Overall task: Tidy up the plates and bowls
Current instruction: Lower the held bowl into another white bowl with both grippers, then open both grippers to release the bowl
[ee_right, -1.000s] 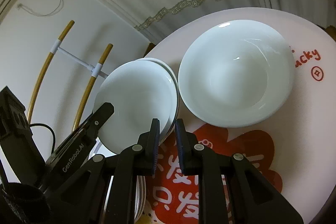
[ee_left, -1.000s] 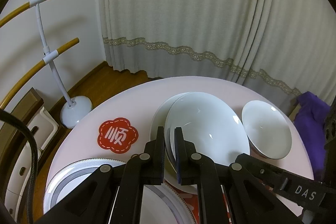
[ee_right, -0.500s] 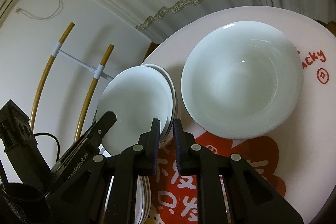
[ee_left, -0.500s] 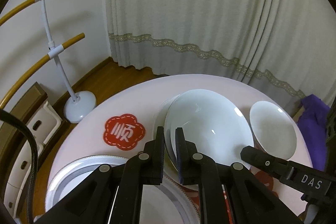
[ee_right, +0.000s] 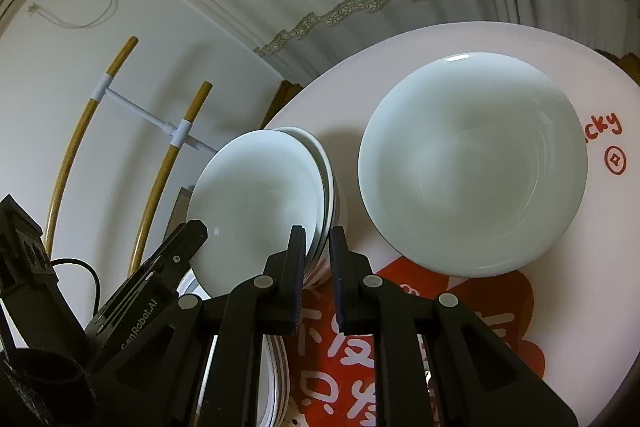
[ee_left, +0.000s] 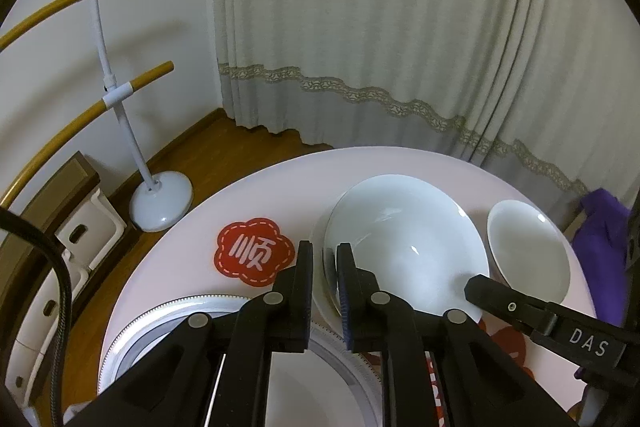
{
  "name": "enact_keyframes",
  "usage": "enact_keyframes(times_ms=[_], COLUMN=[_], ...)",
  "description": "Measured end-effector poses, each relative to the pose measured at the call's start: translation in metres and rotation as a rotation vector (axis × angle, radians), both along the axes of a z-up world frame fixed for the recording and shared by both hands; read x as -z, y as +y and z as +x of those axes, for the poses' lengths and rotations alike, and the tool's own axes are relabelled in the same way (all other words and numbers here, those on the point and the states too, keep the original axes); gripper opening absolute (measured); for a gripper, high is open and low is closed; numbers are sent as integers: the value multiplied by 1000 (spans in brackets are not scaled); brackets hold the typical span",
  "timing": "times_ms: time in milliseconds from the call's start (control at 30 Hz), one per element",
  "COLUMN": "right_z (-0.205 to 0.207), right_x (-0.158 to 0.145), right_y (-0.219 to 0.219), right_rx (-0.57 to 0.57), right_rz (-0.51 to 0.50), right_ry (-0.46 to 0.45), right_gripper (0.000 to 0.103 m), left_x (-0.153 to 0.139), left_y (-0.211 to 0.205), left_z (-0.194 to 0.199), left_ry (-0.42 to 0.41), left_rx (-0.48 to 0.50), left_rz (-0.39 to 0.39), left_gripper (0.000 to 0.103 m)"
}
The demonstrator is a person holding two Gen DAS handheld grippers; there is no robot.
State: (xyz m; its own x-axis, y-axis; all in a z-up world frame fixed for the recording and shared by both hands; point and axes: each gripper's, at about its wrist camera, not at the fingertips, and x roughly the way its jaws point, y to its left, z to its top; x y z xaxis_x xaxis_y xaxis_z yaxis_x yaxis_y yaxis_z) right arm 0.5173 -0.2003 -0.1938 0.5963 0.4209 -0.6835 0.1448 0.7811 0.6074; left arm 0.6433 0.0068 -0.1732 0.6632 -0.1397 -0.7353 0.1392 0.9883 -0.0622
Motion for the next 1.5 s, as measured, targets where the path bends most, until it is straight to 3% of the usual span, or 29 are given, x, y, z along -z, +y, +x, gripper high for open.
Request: enact_keyframes(times_ms=[200,367,500,567,833,1500], right_z=[2,0,0,0,2,3], right_x=[-2,-2,-2,-2,-5,-7], right_y=[4,4,5,6,8,12], right_rx=[1,1,2,4,13,-1], right_rz=[-23,-27,-34,-36,-45,-54], right_ry=[-2,-2,-2,0,9,5], right_gripper=[12,12,12,12,12,25], left_x=[-1,-4,-6,-5,-9,-14], left_y=[1,3,2,-1,0,0], left_z=[0,-3,-5,-5,-6,-9], left_ry=[5,3,1,6,18,29], left_rx=[-6,-25,-23,-24,-25,-19], left_rz=[18,24,26,33,33,27], left_gripper=[17,41,48,59,59,62])
